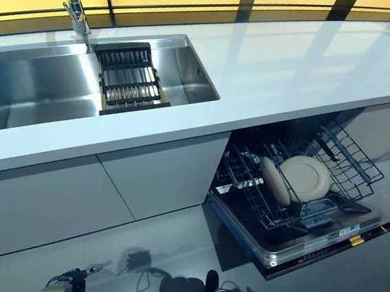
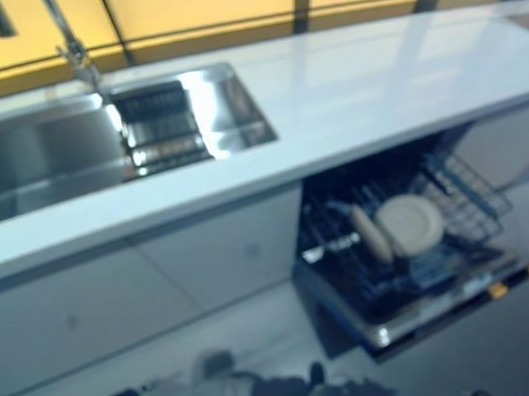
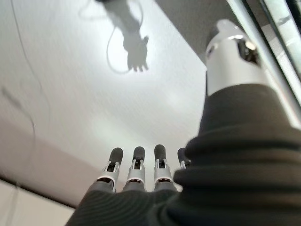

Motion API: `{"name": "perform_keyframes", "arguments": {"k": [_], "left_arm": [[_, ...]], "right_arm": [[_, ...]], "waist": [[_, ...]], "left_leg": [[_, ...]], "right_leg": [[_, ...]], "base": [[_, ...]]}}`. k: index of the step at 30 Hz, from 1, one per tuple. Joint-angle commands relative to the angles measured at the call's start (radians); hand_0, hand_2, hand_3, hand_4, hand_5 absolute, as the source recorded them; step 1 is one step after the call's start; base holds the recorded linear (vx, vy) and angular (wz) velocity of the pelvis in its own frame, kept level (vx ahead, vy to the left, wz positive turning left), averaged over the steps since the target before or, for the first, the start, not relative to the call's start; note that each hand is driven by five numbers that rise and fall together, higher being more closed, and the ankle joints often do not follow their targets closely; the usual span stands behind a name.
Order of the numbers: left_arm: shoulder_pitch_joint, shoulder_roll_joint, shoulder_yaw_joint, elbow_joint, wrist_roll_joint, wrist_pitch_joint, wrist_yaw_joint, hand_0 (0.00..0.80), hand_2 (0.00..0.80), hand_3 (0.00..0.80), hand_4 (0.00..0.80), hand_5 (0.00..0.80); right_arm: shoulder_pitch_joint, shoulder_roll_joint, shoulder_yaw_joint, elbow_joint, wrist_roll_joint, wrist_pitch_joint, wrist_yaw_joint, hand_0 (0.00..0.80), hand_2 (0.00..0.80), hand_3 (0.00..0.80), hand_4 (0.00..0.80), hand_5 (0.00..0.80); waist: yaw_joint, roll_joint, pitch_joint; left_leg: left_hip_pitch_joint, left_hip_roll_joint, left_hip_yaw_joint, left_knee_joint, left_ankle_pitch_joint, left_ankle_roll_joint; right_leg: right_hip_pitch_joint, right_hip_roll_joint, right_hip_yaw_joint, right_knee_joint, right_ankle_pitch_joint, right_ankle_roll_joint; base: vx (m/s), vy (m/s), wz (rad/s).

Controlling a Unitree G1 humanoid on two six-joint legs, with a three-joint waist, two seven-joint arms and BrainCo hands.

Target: Take plates into dishwasher

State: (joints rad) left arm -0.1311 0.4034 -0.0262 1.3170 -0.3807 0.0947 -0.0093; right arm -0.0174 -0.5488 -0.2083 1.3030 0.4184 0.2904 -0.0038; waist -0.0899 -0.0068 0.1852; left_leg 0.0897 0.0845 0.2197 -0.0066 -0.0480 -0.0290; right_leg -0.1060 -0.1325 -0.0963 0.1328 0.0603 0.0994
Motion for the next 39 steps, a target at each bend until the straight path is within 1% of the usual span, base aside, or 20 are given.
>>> {"name": "perform_keyframes", "arguments": {"k": [1,2,3,5,6,8,10,11,13,17,21,25,28,29,30,31,32,33,35,39], "left_arm": [[0.032,0.035,0.053,0.039,-0.055,0.003,-0.020,0.000,0.000,0.000,0.000,0.000],[0.037,0.037,0.066,0.040,-0.056,0.004,-0.019,0.000,0.000,0.000,0.000,0.000],[0.043,0.027,0.077,0.044,-0.074,0.000,0.010,0.000,0.000,0.000,0.000,0.000],[0.048,0.018,0.080,0.038,-0.099,-0.011,0.023,0.000,0.000,0.000,0.000,0.000],[0.046,0.009,0.078,0.030,-0.099,-0.021,0.011,0.000,0.000,0.000,0.000,0.000],[0.041,-0.008,0.063,0.010,-0.079,-0.034,-0.009,0.000,0.000,0.000,0.000,0.000],[0.037,-0.018,0.046,-0.004,-0.080,-0.035,-0.007,0.000,0.000,0.000,0.000,0.000],[0.034,-0.025,0.031,-0.022,-0.072,-0.034,-0.006,0.000,0.000,0.000,0.000,0.000],[0.029,-0.024,0.016,-0.043,-0.075,-0.032,-0.006,0.000,0.000,0.000,0.000,0.000],[0.016,-0.021,0.012,-0.051,-0.113,-0.040,0.003,0.000,0.000,0.000,0.000,0.000],[0.011,-0.035,0.008,-0.049,-0.142,-0.056,-0.006,0.000,0.000,0.000,0.000,0.000],[0.006,-0.071,-0.007,-0.061,-0.198,-0.085,-0.028,0.000,0.000,0.000,0.000,0.000],[0.017,-0.093,-0.009,-0.074,-0.217,-0.098,-0.035,0.000,0.000,0.000,0.000,0.000],[0.028,-0.100,-0.010,-0.077,-0.217,-0.100,-0.035,0.000,0.000,0.000,0.000,0.000],[0.032,-0.102,-0.010,-0.077,-0.215,-0.101,-0.037,0.000,0.000,0.000,0.000,0.000],[0.045,-0.110,-0.013,-0.077,-0.218,-0.106,-0.040,0.000,0.000,0.000,0.000,0.000],[0.047,-0.112,-0.014,-0.077,-0.222,-0.107,-0.039,0.000,0.000,0.000,0.000,0.000],[0.065,-0.124,-0.017,-0.074,-0.225,-0.114,-0.043,0.000,0.000,0.000,0.000,0.000],[0.091,-0.144,-0.024,-0.067,-0.228,-0.121,-0.048,0.000,0.000,0.000,0.000,0.000],[0.130,-0.179,-0.043,-0.054,-0.230,-0.121,-0.053,0.000,0.000,0.000,0.000,0.000]], "right_arm": [[0.020,0.034,-0.022,0.033,0.058,-0.041,-0.019,0.000,0.000,0.000,0.000,0.000],[0.015,0.043,-0.022,0.033,0.062,-0.047,-0.025,0.000,0.000,0.000,0.000,0.000],[0.001,0.065,-0.021,0.031,0.089,-0.053,-0.056,0.000,0.000,0.000,0.000,0.000],[-0.005,0.085,-0.009,0.035,0.119,-0.059,-0.079,0.000,0.000,0.000,0.000,0.000],[-0.010,0.097,-0.006,0.039,0.137,-0.074,-0.086,0.000,0.000,0.000,0.000,0.000],[-0.013,0.107,-0.011,0.046,0.185,-0.095,-0.079,0.000,0.000,0.000,0.000,0.000],[-0.014,0.104,-0.013,0.050,0.184,-0.101,-0.062,0.000,0.000,0.000,0.000,0.000],[-0.026,0.094,-0.004,0.046,0.147,-0.092,-0.036,0.000,0.000,0.000,0.000,0.000],[-0.050,0.078,0.019,0.040,0.165,-0.083,-0.022,0.000,0.000,0.000,0.000,0.000],[-0.081,0.062,0.032,0.028,0.242,-0.070,-0.011,0.000,0.000,0.000,0.000,0.000],[-0.098,0.076,0.015,0.030,0.381,-0.081,-0.009,0.000,0.000,0.000,0.000,0.000],[-0.147,0.084,-0.012,0.026,0.525,-0.079,-0.019,0.000,0.000,0.000,0.000,0.000],[-0.175,0.099,-0.033,0.015,0.688,-0.078,0.000,0.000,0.000,0.000,0.000,0.000],[-0.184,0.105,-0.037,0.006,0.773,-0.079,0.014,0.000,0.000,0.000,0.000,0.000],[-0.187,0.108,-0.040,0.002,0.805,-0.076,0.018,0.000,0.000,0.000,0.000,0.000],[-0.194,0.114,-0.055,-0.009,0.906,-0.076,0.062,0.000,0.000,0.000,0.000,0.000],[-0.195,0.114,-0.058,-0.010,0.933,-0.068,0.074,0.000,0.000,0.000,0.000,0.000],[-0.204,0.129,-0.073,-0.026,1.017,-0.070,0.125,0.000,0.000,0.000,0.000,0.000],[-0.217,0.154,-0.086,-0.051,1.107,-0.084,0.181,0.000,0.000,0.000,0.000,0.000],[-0.249,0.192,-0.086,-0.117,1.216,-0.087,0.251,0.000,0.000,0.000,0.000,0.000]], "waist": [[0.048,-0.046,-0.042],[0.055,-0.047,-0.040],[0.073,-0.061,-0.033],[0.078,-0.060,-0.021],[0.081,-0.054,-0.010],[0.083,-0.042,0.003],[0.082,-0.033,0.007],[0.083,-0.021,0.015],[0.084,-0.006,0.031],[0.081,0.011,0.052],[0.088,0.027,0.063],[0.110,0.055,0.082],[0.125,0.077,0.093],[0.131,0.085,0.096],[0.133,0.089,0.095],[0.137,0.099,0.099],[0.138,0.102,0.096],[0.144,0.113,0.096],[0.151,0.129,0.088],[0.165,0.155,0.069]], "left_leg": [[-0.051,-0.034,-0.079,0.083,-0.058,0.068],[-0.058,-0.017,-0.063,0.101,-0.059,0.063],[-0.083,0.016,-0.031,0.141,-0.063,0.049],[-0.111,0.035,-0.050,0.157,-0.050,0.035],[-0.115,0.043,-0.049,0.145,-0.034,0.026],[-0.108,0.043,-0.061,0.096,-0.005,0.013],[-0.105,0.034,-0.087,0.064,0.011,0.009],[-0.111,0.023,-0.113,0.046,0.022,0.006],[-0.128,0.017,-0.133,0.052,0.029,0.004],[-0.157,0.021,-0.140,0.102,0.026,0.003],[-0.180,0.020,-0.149,0.155,0.017,0.000],[-0.217,0.010,-0.155,0.236,-0.004,-0.001],[-0.232,0.001,-0.161,0.284,-0.020,-0.001],[-0.235,-0.004,-0.165,0.301,-0.025,-0.001],[-0.237,-0.005,-0.165,0.304,-0.025,-0.002],[-0.236,-0.009,-0.164,0.322,-0.036,-0.004],[-0.240,-0.009,-0.165,0.320,-0.031,-0.004],[-0.234,-0.016,-0.169,0.338,-0.043,-0.005],[-0.228,-0.026,-0.175,0.350,-0.050,-0.005],[-0.216,-0.047,-0.185,0.374,-0.066,-0.004]], "right_leg": [[0.030,-0.155,0.023,-0.014,0.142,0.033],[0.040,-0.162,0.002,-0.024,0.123,0.034],[0.066,-0.154,-0.050,-0.059,0.077,0.049],[0.065,-0.129,-0.037,-0.057,0.035,0.056],[0.064,-0.123,-0.044,-0.057,0.024,0.059],[0.072,-0.105,-0.050,-0.078,0.009,0.063],[0.077,-0.092,-0.043,-0.088,-0.005,0.062],[0.071,-0.084,-0.037,-0.082,-0.021,0.057],[0.051,-0.080,-0.038,-0.034,-0.052,0.046],[0.019,-0.080,-0.051,0.064,-0.105,0.027],[0.014,-0.095,-0.059,0.121,-0.140,0.012],[-0.004,-0.130,-0.081,0.214,-0.182,-0.005],[-0.013,-0.157,-0.087,0.278,-0.208,-0.016],[-0.014,-0.170,-0.090,0.298,-0.216,-0.019],[-0.015,-0.173,-0.091,0.304,-0.217,-0.021],[-0.012,-0.188,-0.095,0.333,-0.236,-0.024],[-0.015,-0.189,-0.098,0.332,-0.232,-0.025],[-0.008,-0.203,-0.098,0.360,-0.251,-0.028],[0.001,-0.216,-0.099,0.383,-0.267,-0.031],[0.019,-0.234,-0.105,0.421,-0.294,-0.037]], "base": [[-0.127,-0.416,0.13],[-0.162,-0.557,-0.21],[-0.166,-0.511,-0.42],[-0.177,-0.378,-0.45],[-0.164,-0.189,-0.23],[-0.158,-0.180,0.04],[-0.146,-0.100,0.08],[-0.184,-0.033,0.10],[-0.201,-0.019,0.13],[-0.109,-0.006,0.12],[-0.049,0.008,0.17],[-0.077,0.066,0.17],[-0.023,0.060,0.21],[-0.004,0.065,0.13],[0.011,0.091,0.17],[0.011,0.074,0.21],[0.065,0.119,0.23],[0.076,0.106,0.25],[0.118,0.146,0.20],[0.110,0.122,0.13]]}}
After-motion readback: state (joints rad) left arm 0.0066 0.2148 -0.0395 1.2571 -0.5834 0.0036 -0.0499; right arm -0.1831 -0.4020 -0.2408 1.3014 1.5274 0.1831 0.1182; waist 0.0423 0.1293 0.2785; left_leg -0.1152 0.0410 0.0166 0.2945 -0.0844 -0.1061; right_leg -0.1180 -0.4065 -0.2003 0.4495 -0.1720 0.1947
